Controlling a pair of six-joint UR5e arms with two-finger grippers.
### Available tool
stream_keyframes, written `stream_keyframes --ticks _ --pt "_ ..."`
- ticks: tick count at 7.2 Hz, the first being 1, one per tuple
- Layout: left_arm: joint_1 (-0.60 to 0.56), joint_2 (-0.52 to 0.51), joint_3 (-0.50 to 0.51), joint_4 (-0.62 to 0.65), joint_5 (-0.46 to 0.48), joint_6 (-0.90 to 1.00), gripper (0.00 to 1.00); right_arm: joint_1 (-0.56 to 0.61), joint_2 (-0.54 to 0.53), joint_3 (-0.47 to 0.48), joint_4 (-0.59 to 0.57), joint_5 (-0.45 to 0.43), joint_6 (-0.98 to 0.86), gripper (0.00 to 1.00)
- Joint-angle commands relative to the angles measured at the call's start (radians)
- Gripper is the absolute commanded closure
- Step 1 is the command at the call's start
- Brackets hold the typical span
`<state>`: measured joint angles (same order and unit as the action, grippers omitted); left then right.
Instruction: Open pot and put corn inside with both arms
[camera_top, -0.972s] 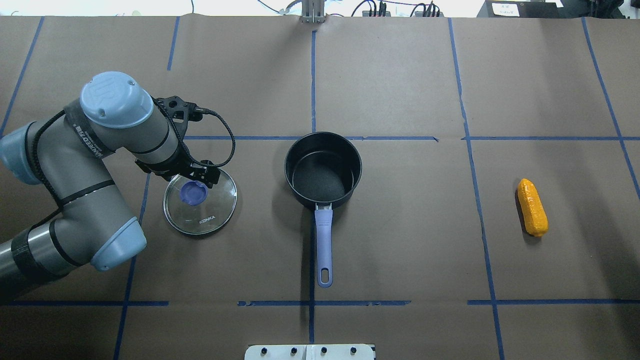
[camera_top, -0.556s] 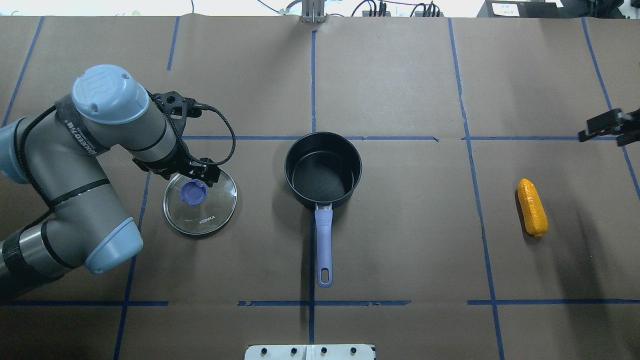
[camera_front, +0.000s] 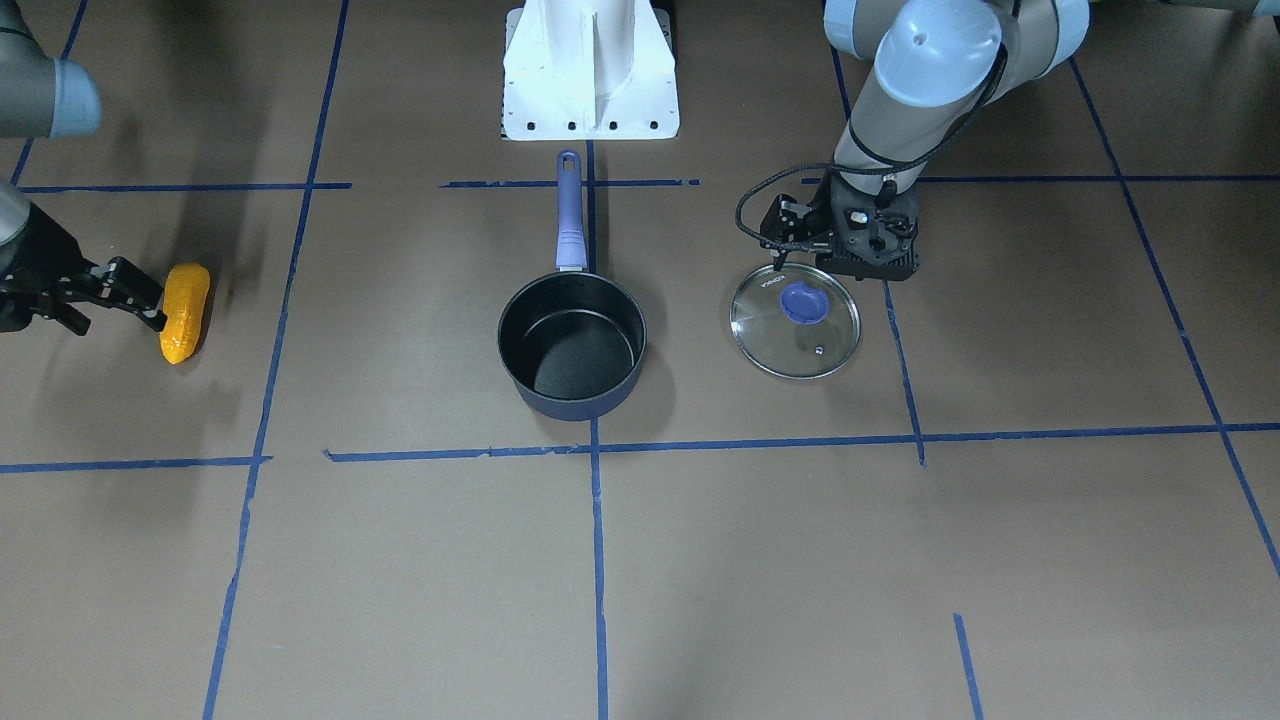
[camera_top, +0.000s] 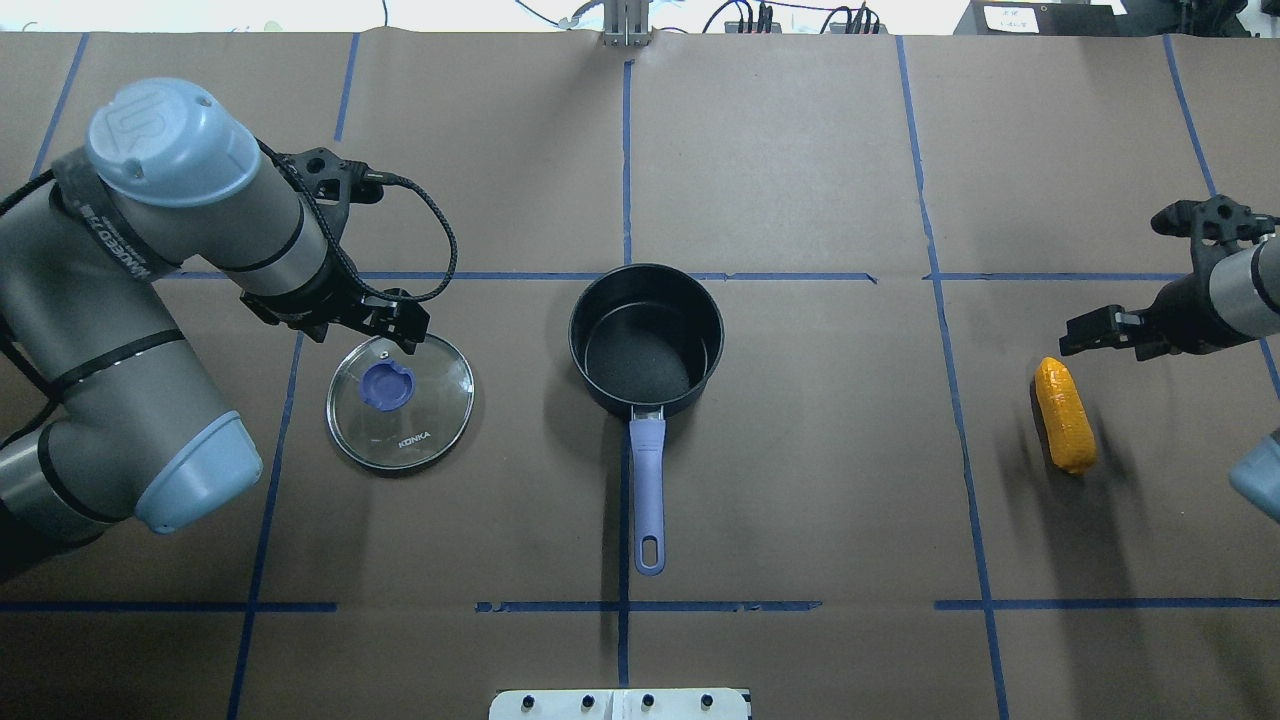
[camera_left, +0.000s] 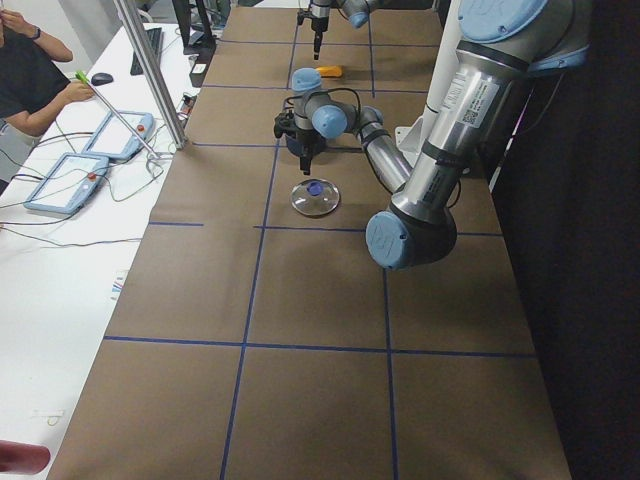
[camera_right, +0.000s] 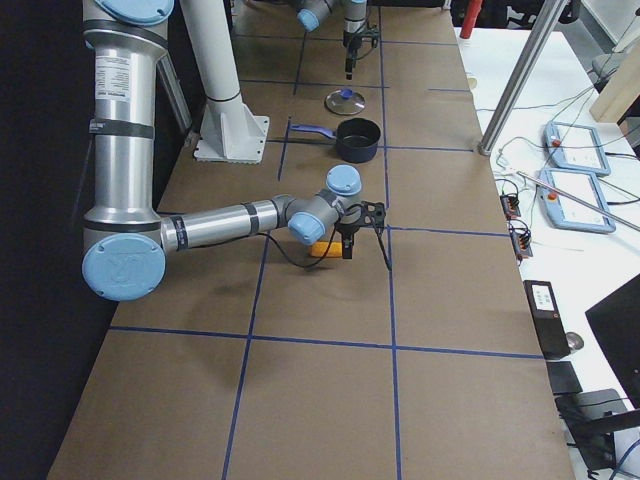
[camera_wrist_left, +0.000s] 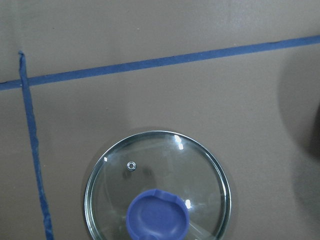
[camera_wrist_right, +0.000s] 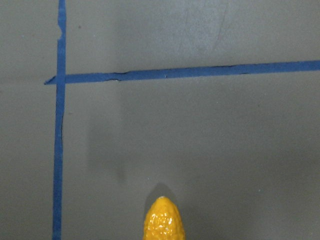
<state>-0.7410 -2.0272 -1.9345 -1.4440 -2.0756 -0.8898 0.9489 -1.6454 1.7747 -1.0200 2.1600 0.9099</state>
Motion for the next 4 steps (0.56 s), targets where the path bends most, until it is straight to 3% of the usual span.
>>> stream_keyframes --ticks 1,4 --pt "-0.017 -0.005 -0.031 0.037 -0.009 0.000 0.00 -0.065 -0.025 0.002 0.001 -0.009 0.003 0.00" --pt "-0.035 -0.001 -0.055 0.037 -0.009 0.000 0.00 -0.142 -0.027 -0.015 -0.003 -0.052 0.001 0.00"
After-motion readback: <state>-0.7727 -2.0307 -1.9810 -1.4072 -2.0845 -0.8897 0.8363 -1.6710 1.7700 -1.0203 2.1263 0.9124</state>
